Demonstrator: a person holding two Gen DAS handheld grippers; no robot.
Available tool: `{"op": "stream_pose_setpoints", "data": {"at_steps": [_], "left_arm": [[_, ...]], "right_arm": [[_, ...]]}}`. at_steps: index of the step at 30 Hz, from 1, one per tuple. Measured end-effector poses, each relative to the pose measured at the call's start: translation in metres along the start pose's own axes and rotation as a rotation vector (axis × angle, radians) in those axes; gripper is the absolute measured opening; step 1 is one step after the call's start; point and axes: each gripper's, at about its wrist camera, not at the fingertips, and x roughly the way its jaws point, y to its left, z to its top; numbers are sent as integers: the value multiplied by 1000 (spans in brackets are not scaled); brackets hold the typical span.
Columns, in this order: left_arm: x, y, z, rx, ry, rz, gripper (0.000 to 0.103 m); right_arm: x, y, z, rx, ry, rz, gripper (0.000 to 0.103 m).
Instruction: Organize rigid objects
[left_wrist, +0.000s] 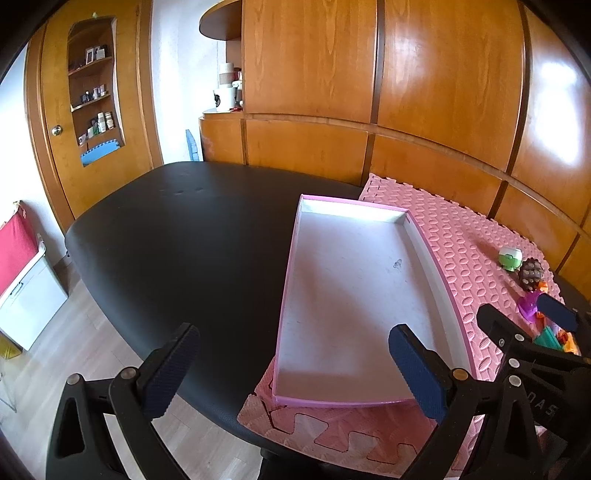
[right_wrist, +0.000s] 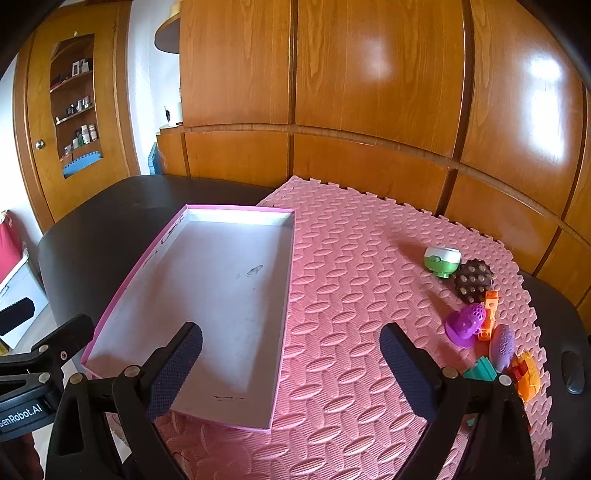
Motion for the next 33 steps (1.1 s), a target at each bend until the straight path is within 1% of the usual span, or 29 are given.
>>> {"op": "stream_pose_setpoints", "data": {"at_steps": [8, 15, 20, 27, 29, 31, 33], "left_arm": [[3, -5, -2, 19, 10, -8, 102], [5, -14, -3, 44, 19, -17, 103], [6, -21, -3, 61, 23, -31, 103], [6, -35, 0, 95, 19, -56, 103], [6, -38, 1, 100, 24, -81, 103], [8, -41, 3, 87, 46, -135, 103], [10, -45, 5, 80, 68, -169, 103]], "right_arm": [[2, -16, 1, 7, 8, 0, 98], [3, -48, 5, 49, 6, -38, 98], [-1, -78, 9, 74, -11, -63, 98], [-8, -136, 20, 127, -29, -94, 98], [-10, -158, 23, 153, -36, -111, 98], [-12, -184, 24, 184, -50, -131, 98], [-12, -207, 23, 214, -52, -155, 98]]}}
